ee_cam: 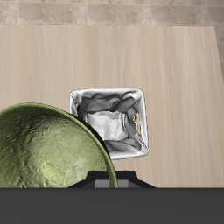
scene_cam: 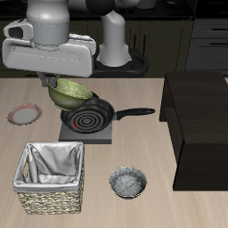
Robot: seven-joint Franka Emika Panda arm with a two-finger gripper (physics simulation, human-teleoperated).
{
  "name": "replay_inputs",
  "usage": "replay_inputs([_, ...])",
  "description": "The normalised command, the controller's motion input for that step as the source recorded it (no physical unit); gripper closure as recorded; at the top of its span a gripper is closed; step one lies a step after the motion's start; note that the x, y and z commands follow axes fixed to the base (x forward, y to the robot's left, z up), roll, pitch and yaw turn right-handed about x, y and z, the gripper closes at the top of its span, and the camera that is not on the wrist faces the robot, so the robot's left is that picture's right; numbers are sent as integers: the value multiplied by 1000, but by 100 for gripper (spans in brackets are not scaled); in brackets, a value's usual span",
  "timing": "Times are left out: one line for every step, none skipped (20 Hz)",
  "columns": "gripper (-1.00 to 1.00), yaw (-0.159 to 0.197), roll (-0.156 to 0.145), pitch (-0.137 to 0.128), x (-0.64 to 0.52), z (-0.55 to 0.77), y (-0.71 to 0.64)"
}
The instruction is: Place the green bowl in the basket
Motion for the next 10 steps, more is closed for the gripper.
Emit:
replay_inputs([100, -45, -51, -25, 135, 33, -98])
replay_inputs([100, -18, -10, 16, 166, -10, -43])
replay_inputs([100, -40, -84, 2, 340, 81, -247])
replay_inputs([100, 49, 44, -22, 76, 62, 18])
replay_inputs([100, -36, 6, -17, 83, 53, -107])
replay_inputs([100, -17, 25, 5, 44, -18, 95])
replay_inputs([100, 37, 27, -14, 160, -44, -98])
replay_inputs([100, -36, -10, 34, 95, -109, -37])
replay_inputs([100, 28, 6, 0, 186, -121, -169])
replay_inputs([100, -47, -21, 35, 132, -265, -222])
